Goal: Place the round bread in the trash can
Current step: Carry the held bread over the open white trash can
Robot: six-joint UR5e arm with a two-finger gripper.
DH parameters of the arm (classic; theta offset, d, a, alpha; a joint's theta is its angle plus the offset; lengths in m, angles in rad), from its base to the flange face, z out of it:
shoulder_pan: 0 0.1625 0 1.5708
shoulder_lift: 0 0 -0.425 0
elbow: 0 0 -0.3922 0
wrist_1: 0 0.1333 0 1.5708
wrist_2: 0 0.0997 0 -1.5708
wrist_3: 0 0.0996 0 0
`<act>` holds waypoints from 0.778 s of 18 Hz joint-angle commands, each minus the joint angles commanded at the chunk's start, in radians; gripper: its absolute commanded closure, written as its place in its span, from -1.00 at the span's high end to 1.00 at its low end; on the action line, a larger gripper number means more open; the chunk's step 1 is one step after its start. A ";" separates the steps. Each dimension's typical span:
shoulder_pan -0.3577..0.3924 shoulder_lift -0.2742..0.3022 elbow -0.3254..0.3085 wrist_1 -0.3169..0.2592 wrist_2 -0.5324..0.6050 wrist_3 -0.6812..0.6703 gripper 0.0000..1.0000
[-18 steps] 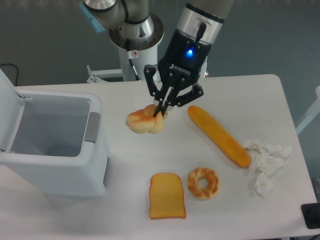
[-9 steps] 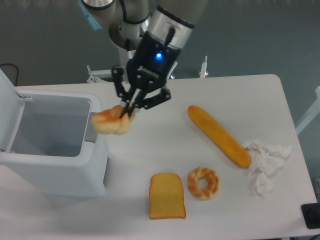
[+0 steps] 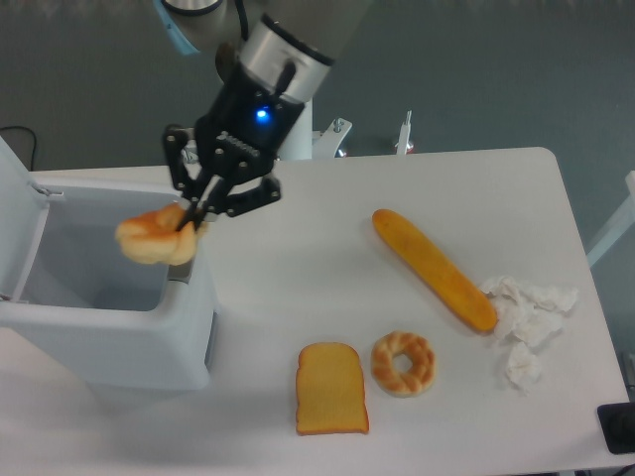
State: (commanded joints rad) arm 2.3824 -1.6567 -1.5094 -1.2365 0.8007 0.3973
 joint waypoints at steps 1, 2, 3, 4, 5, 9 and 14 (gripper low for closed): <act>-0.008 -0.003 -0.002 0.005 0.000 -0.002 -0.71; -0.015 -0.003 -0.002 0.006 0.000 -0.002 -0.71; -0.025 -0.006 -0.002 0.006 0.000 0.000 -0.71; -0.031 -0.006 -0.003 0.006 0.000 0.002 -0.71; -0.038 -0.006 -0.008 0.006 0.000 0.003 -0.70; -0.061 -0.009 -0.026 0.050 0.000 0.009 -0.46; -0.069 -0.008 -0.055 0.121 0.002 0.023 -0.17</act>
State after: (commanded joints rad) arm 2.3132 -1.6644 -1.5646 -1.1152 0.8023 0.4203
